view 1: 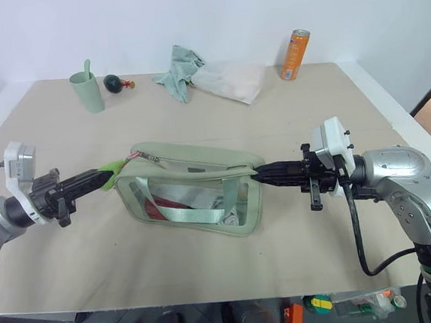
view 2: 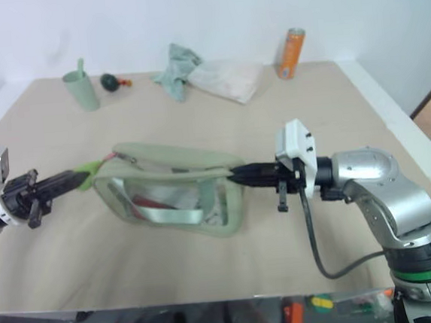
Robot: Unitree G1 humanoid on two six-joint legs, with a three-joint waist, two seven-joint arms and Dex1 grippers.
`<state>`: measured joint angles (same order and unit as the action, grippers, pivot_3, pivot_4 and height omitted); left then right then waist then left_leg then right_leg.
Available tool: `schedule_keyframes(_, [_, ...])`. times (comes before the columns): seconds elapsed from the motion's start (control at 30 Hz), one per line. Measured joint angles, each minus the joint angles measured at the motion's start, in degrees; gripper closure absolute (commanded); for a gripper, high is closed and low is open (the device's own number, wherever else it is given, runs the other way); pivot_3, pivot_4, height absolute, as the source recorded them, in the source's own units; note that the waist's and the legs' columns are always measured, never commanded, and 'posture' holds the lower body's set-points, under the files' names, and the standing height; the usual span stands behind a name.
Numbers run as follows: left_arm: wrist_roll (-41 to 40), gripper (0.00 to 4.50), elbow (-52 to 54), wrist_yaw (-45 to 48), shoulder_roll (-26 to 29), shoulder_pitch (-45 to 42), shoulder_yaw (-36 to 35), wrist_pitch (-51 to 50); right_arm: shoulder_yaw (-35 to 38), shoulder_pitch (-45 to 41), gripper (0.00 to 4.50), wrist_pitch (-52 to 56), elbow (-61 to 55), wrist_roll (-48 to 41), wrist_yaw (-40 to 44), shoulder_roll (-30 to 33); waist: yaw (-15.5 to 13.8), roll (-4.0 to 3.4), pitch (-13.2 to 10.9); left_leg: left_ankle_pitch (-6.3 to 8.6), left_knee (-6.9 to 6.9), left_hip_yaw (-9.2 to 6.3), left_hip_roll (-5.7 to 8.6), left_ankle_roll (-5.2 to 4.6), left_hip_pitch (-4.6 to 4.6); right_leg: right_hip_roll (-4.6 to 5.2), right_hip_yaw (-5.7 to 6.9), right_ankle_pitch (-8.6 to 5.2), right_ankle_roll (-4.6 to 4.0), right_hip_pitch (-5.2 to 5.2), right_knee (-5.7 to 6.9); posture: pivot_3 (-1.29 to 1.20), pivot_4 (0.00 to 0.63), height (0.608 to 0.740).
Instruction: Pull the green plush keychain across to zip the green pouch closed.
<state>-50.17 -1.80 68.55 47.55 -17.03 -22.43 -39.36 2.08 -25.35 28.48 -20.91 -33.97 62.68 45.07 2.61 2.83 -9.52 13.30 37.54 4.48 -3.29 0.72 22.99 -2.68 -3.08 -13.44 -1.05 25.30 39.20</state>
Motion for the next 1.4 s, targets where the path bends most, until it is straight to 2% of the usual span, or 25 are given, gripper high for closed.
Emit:
schedule_keyframes(0.2, [-1.1, 4.44, 0.7, -5.0, -4.3, -8.5, 0.5, -0.6, -0.4, -0.4, 4.50, -0.4, 0.5, 0.6, 0.0, 0.0, -0.1, 0.03, 0.0, -0.01, 0.06, -0.01, 0.02, -0.01, 0.02, -0.01, 0.00, 0.06, 0.09, -0.03, 0.00, 0.00, 0.150, 0.740])
schedule_keyframes(0.37, [-4.4, 4.44, 6.2, -5.6, -6.6, -16.5, 4.8, -2.9, -1.4, -1.2, 4.50, -0.8, 0.7, 1.0, -0.1, -0.5, 0.2, 0.02, 0.0, 0.00, 0.03, 0.09, 0.03, -0.01, -0.02, -0.06, -0.19, 0.07, 0.11, -0.02, 0.00, 0.00, 0.150, 0.740])
schedule_keyframes(0.53, [-3.5, 4.44, 8.6, -2.2, -5.9, -15.9, 11.0, -4.5, -1.6, -1.2, 4.50, -0.8, 0.7, 1.1, -0.5, -0.8, 0.2, 0.02, 0.0, -0.02, -0.01, 0.02, -0.07, 0.02, -0.05, -0.18, -0.13, 0.07, 0.09, -0.01, 0.01, 0.00, 0.150, 0.740])
schedule_keyframes(0.7, [-1.7, 4.44, 6.9, -0.5, -4.8, -14.6, 11.5, -4.2, -1.4, -0.1, 4.50, -0.8, -0.1, 1.0, -1.4, -0.8, 0.2, 0.02, 0.0, -0.04, 0.00, 0.01, -0.11, 0.03, -0.08, -0.21, -0.11, 0.08, 0.08, -0.02, 0.02, 0.00, 0.150, 0.740])
schedule_keyframes(1.0, [-1.0, 1.46, 5.2, -0.7, -5.2, -13.9, 11.1, -3.5, -1.4, 0.0, 4.50, -0.8, -0.3, 1.0, -1.6, -0.6, 0.1, 0.02, 0.0, -0.04, 0.01, 0.04, -0.08, 0.03, -0.08, -0.17, -0.13, 0.08, 0.08, -0.03, 0.02, 0.00, 0.150, 0.740])
schedule_keyframes(1.4, [-6.6, 1.46, 8.3, -0.7, -3.1, -11.3, 4.3, -5.0, -1.9, -1.4, 4.50, -0.9, 0.8, 1.1, -0.5, -0.8, 0.2, 0.02, 0.0, -0.04, 0.00, 0.03, -0.09, 0.03, -0.07, -0.17, -0.12, 0.07, 0.08, -0.01, 0.01, 0.00, 0.150, 0.740])
